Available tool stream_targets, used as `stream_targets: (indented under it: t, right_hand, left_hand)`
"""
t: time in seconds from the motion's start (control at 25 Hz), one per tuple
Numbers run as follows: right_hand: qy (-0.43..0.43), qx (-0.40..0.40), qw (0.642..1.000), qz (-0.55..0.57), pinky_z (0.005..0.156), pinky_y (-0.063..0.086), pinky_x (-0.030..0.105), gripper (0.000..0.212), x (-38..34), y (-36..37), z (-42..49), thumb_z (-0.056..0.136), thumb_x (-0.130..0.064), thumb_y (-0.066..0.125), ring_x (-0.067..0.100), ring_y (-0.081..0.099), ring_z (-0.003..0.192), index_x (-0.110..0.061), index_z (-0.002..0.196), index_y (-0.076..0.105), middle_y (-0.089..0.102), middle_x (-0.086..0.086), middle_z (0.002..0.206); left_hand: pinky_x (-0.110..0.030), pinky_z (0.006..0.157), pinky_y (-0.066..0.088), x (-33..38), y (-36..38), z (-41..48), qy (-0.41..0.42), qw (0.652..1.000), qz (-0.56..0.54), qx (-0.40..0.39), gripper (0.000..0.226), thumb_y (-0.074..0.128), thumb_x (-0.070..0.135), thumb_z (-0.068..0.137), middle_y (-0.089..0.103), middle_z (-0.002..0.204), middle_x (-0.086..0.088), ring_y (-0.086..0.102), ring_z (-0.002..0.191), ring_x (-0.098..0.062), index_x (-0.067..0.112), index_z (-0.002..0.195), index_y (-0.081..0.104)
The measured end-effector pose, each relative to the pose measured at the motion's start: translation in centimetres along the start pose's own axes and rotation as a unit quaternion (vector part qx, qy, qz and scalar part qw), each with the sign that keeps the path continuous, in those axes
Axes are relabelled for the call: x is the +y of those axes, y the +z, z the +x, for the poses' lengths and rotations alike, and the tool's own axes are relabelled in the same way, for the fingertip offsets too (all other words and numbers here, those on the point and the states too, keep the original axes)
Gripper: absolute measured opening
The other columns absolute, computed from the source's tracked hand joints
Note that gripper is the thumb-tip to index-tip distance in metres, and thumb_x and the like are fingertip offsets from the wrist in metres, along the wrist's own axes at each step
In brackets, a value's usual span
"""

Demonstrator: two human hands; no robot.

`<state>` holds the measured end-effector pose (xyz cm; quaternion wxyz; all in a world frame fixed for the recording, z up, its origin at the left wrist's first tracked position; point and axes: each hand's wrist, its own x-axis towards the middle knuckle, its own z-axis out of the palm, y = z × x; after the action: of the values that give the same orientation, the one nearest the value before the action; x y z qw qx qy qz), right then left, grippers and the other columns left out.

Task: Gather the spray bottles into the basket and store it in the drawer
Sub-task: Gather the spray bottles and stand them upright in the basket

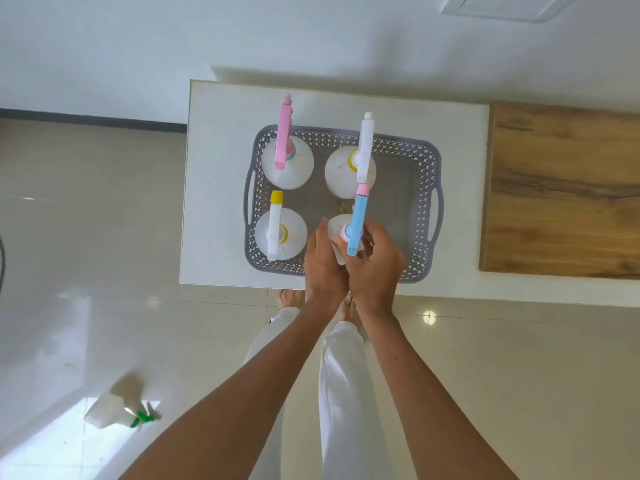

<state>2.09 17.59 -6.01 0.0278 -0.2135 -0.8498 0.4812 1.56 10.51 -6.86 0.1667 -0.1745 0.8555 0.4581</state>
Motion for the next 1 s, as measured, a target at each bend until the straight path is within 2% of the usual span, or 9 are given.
stream_targets:
  t: [0.12,0.24,0.4,0.52,0.64,0.72,0.84,0.92,1.0]
  right_hand:
    - [-0.015,-0.002,1.0,-0.01,0.08,0.05,0.008,0.033,0.8,0.2,0.1,0.085,-0.02,0.084,0.007,0.065,0.094,-0.008,0.113,0.072,0.076,0.002,0.106]
    - [-0.024,-0.007,1.0,-0.015,0.075,0.045,-0.002,0.03,1.1,0.0,-0.1,0.085,-0.021,0.083,0.011,0.066,0.09,-0.007,0.109,0.071,0.075,0.003,0.101]
    - [-0.024,-0.006,1.0,-0.014,0.069,0.044,-0.005,0.031,1.2,-0.4,-0.5,0.082,-0.017,0.085,0.006,0.063,0.085,-0.005,0.107,0.071,0.07,-0.005,0.096]
    - [-0.021,-0.016,0.999,-0.018,0.069,0.045,-0.005,0.035,1.5,-0.5,-0.6,0.081,-0.018,0.086,0.007,0.064,0.087,-0.003,0.108,0.071,0.074,0.004,0.098]
    - [-0.022,-0.026,0.999,-0.005,0.073,0.046,-0.004,0.038,1.7,-0.6,-0.4,0.08,-0.017,0.087,0.012,0.067,0.094,-0.005,0.112,0.071,0.075,0.007,0.104]
    - [-0.03,-0.031,0.999,-0.001,0.086,0.05,0.005,0.047,1.8,-1.0,-0.2,0.078,-0.016,0.089,0.018,0.068,0.108,-0.005,0.119,0.069,0.072,0.008,0.117]
    - [-0.047,-0.011,0.999,0.009,0.101,0.055,0.028,0.058,2.2,-3.1,-0.6,0.074,-0.011,0.092,0.019,0.062,0.123,-0.001,0.125,0.065,0.066,0.009,0.129]
    - [-0.06,-0.005,0.998,0.016,0.102,0.055,0.031,0.061,2.3,-4.9,-1.8,0.071,-0.011,0.093,0.016,0.062,0.123,-0.001,0.124,0.066,0.064,0.008,0.129]
    - [-0.041,-0.004,0.998,0.038,0.101,0.057,0.035,0.059,3.0,-6.8,-3.3,0.069,-0.012,0.094,0.019,0.064,0.119,-0.004,0.121,0.067,0.063,0.004,0.124]
  left_hand:
    - [-0.044,0.088,0.054,-0.2,0.6,0.0,-0.005,1.0,0.0,0.02,0.051,0.063,0.03,0.092,0.063,0.118,-0.012,0.062,0.105,-0.03,0.002,0.132,0.049]
    - [-0.039,0.088,0.057,-0.3,0.7,-0.1,-0.002,1.0,0.002,0.031,0.053,0.066,0.032,0.091,0.064,0.118,-0.01,0.063,0.104,-0.026,0.004,0.133,0.048]
    - [-0.039,0.09,0.057,-0.3,0.7,-0.3,-0.004,1.0,0.003,0.026,0.055,0.068,0.031,0.089,0.064,0.121,-0.012,0.064,0.106,-0.028,0.003,0.133,0.048]
    - [-0.043,0.095,0.055,-0.4,0.7,-0.5,-0.009,1.0,0.011,0.022,0.06,0.07,0.028,0.088,0.062,0.126,-0.015,0.062,0.112,-0.031,0.002,0.136,0.046]
    - [-0.041,0.104,0.047,-0.4,0.6,-1.0,-0.026,0.999,0.021,0.028,0.071,0.074,0.025,0.086,0.056,0.138,-0.015,0.056,0.126,-0.032,0.001,0.144,0.04]
    - [-0.04,0.106,0.045,-0.1,0.4,-2.0,-0.021,0.999,0.022,0.028,0.078,0.076,0.019,0.084,0.053,0.142,-0.017,0.053,0.13,-0.032,-0.001,0.147,0.035]
    - [-0.039,0.109,0.044,0.1,-0.1,-5.1,-0.011,0.999,0.011,0.034,0.092,0.084,0.015,0.075,0.05,0.146,-0.019,0.048,0.137,-0.03,-0.002,0.149,0.032]
    - [-0.023,0.108,0.039,-0.1,-1.3,-8.2,-0.034,0.998,-0.01,0.059,0.092,0.085,0.019,0.074,0.052,0.145,-0.011,0.048,0.135,-0.019,0.003,0.15,0.035]
    - [-0.01,0.105,0.033,-0.9,-2.3,-11.6,-0.034,0.995,-0.021,0.088,0.081,0.083,0.022,0.078,0.055,0.139,0.0,0.047,0.128,-0.005,0.005,0.146,0.042]
